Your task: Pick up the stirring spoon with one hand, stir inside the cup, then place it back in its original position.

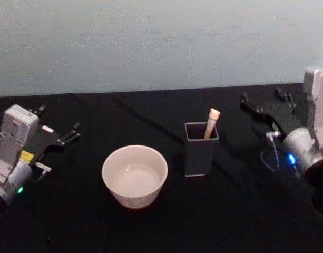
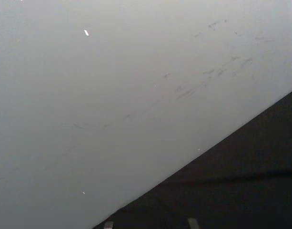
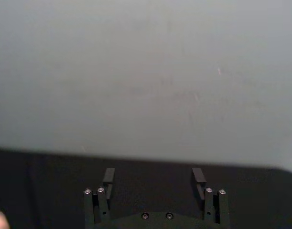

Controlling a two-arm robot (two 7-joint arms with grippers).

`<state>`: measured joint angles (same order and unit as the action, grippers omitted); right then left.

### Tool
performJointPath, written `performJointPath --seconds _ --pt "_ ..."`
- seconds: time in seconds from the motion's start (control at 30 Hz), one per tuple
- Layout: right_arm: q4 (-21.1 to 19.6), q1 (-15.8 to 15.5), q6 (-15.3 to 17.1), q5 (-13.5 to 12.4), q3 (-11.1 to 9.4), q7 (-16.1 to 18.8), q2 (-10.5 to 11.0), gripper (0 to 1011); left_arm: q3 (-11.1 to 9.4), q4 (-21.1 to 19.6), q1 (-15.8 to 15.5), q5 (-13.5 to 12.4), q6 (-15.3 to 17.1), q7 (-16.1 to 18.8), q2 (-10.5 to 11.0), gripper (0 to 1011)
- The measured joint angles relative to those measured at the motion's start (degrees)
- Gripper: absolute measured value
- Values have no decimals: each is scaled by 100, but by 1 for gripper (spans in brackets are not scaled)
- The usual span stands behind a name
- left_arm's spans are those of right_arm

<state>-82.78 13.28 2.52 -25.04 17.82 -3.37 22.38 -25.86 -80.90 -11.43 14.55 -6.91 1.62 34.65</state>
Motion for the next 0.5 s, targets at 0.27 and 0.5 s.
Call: performJointPath --seconds 0.27,0.5 --pt "311 -182 51 393 111 -131 -25 1000 0 0 0 0 0 0 0 1001" --pt "484 -119 76 504 133 -141 -89 1000 0 0 0 0 0 0 0 1001"
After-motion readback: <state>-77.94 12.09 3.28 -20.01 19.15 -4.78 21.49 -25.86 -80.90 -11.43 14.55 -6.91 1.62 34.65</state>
